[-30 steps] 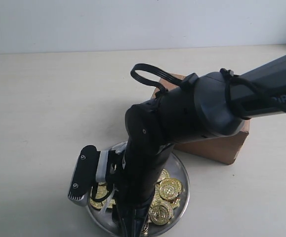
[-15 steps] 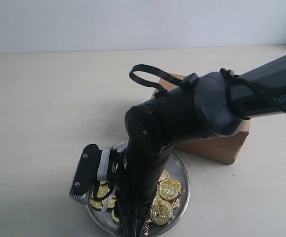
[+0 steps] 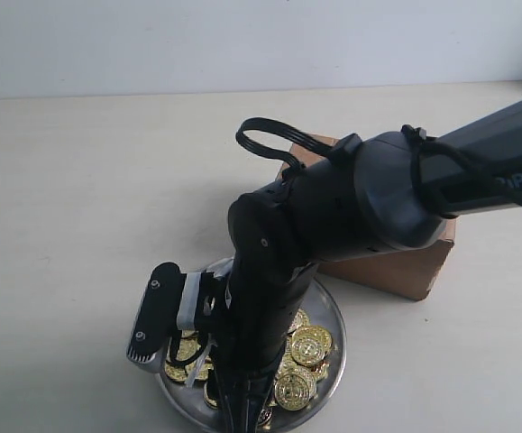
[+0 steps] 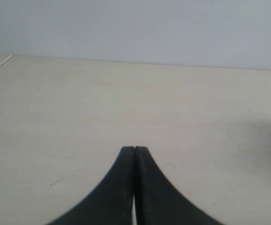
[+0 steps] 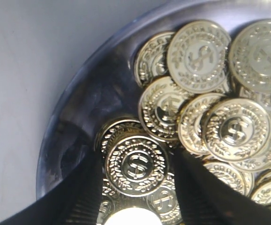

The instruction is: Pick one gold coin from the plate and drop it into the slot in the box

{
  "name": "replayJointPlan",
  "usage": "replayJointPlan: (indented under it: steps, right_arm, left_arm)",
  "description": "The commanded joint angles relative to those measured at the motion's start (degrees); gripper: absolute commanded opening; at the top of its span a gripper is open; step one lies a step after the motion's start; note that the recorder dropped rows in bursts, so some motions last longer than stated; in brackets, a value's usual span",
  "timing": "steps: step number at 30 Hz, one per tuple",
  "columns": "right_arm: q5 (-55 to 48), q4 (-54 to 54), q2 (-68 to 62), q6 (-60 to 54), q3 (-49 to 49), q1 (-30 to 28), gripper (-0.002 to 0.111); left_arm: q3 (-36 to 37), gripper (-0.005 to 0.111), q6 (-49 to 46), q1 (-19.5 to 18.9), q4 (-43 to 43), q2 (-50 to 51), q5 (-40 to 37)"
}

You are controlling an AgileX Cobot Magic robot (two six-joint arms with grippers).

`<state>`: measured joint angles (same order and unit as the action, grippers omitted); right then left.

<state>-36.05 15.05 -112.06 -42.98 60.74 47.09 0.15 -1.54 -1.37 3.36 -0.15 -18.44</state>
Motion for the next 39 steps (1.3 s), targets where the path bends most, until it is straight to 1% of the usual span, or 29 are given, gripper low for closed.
replayJointPlan:
  steps: [1,13,16,22,27,35,39]
  right_arm:
    - [0.58,-0.26,-0.07,-0.03,0.34,0.17,0.047]
    - [0.49,-0.06,-1.23,0.18,0.34,0.17,0.047]
    - [0.49,-0.06,-1.23,0.18,0.34,0.17,0.044]
    - [0.49,-0.06,-0.86,0.18,0.34,0.17,0.031]
    - [0.27,-0.31,1.96,0.18,0.34,0.17,0.024]
    - [-2.66,-0.91,5.12,1.07,0.34,0.17,0.024]
    - [-5.68,-0.91,8.37,1.07,0.34,0.17,0.024]
  left_arm:
    - [-0.15,0.000,0.22,0.14,0.38,0.15,0.19]
    - [-0.15,0.000,0.22,0.14,0.38,0.15,0.19]
    - [-0.15,0.000,0.22,0.14,0.38,0.15,0.19]
    - [-0.15,0.000,0.22,0.14,0.38,0.15,0.19]
    - [-0.15,0.000,0.22,0.14,0.38,0.15,0.19]
    - [-0.15,0.000,0.22,0.14,0.38,0.15,0.19]
    - [-0.15,0.000,0.22,0.14,0.38,0.15,0.19]
